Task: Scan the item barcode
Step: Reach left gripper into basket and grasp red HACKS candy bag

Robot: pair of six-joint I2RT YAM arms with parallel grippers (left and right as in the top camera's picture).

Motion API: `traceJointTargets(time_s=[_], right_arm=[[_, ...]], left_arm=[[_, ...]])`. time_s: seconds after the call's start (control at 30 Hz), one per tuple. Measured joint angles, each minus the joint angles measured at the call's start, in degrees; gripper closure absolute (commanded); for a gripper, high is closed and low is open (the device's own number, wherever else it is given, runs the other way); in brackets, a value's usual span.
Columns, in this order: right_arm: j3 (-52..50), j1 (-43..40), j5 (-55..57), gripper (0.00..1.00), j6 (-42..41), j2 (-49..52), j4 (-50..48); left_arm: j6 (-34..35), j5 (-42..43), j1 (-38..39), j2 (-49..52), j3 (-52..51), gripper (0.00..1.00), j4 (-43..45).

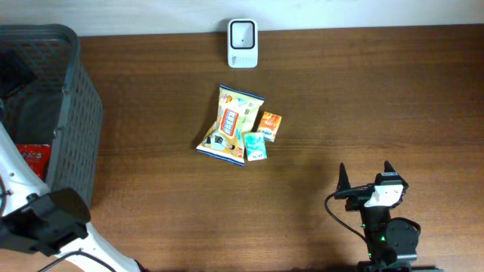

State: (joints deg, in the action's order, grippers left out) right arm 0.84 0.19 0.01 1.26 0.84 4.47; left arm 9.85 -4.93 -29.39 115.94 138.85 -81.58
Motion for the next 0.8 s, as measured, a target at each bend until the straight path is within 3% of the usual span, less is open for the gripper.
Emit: traceJointTargets(time_s=[0.2, 0.27, 0.4, 0.8], right_arm=[[0.0, 0.0, 0.0, 0.01, 0.0, 0.0, 0.0], [0.0, 0.0, 0.0, 0.02, 0.0, 0.0, 0.0], [0.0, 0.0, 0.0, 0.01, 0.0, 0.0, 0.0], [0.0, 0.0, 0.0, 0.01, 0.0, 0.0, 0.0]], left_arm=[[-0.4, -12.8, -0.1, 4.5, 0.0, 0.11, -3.1], [-0.5, -15.4, -0.1, 7.1, 0.0, 0.16, -4.6], [-0.9, -18.4, -0.1, 10.0, -1.2, 0.16, -7.7], [0.7, -33.2, -0.1, 10.4, -27.6, 0.16, 5.5]])
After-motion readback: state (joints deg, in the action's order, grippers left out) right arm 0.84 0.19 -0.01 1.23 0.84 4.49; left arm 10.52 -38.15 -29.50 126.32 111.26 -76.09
